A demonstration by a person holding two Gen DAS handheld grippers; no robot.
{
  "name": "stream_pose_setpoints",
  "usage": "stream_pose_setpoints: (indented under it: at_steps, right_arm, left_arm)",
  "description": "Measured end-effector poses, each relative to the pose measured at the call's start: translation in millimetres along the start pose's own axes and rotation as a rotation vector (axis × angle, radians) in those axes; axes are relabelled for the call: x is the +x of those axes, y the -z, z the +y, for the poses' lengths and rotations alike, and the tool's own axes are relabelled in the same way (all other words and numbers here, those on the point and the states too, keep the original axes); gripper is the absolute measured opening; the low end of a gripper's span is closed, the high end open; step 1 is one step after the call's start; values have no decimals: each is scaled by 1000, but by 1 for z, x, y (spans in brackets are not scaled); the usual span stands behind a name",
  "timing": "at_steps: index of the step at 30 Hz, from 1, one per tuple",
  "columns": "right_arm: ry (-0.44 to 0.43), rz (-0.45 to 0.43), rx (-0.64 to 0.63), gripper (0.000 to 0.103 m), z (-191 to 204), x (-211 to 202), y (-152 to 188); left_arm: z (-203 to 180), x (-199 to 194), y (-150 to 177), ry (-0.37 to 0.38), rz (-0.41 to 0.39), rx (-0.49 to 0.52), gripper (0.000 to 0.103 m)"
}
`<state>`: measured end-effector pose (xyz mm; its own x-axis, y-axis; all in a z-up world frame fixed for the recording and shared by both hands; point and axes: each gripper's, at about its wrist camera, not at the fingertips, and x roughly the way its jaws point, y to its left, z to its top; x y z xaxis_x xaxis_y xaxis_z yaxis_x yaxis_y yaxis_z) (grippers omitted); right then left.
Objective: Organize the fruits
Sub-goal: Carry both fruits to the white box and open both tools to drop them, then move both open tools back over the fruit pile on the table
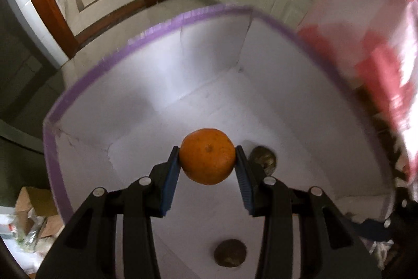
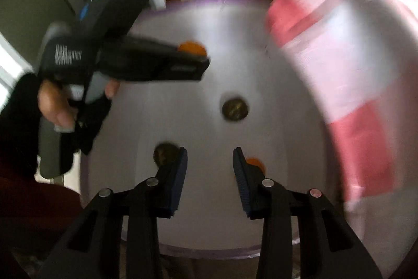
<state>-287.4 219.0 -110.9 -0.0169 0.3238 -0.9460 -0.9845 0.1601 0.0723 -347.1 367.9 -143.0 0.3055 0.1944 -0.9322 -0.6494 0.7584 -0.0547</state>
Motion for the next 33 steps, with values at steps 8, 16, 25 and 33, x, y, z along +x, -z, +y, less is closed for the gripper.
stream_pose_setpoints:
  at_steps: [8, 16, 25, 33]
  right_arm:
    - [23, 82, 9, 53, -4, 14, 7]
    - [23, 74, 2, 62, -1, 8, 10]
    - [42, -54, -43, 77, 6, -25, 8]
    - [51, -418, -1, 87, -16, -122, 11]
  left_arm:
    - [-12, 25, 3, -121, 115, 73, 42]
    - [-18, 33, 9, -178, 152, 127, 61]
    - [-1, 6, -5, -130, 85, 19, 80]
    - [4, -132, -41, -199, -422, -189, 101]
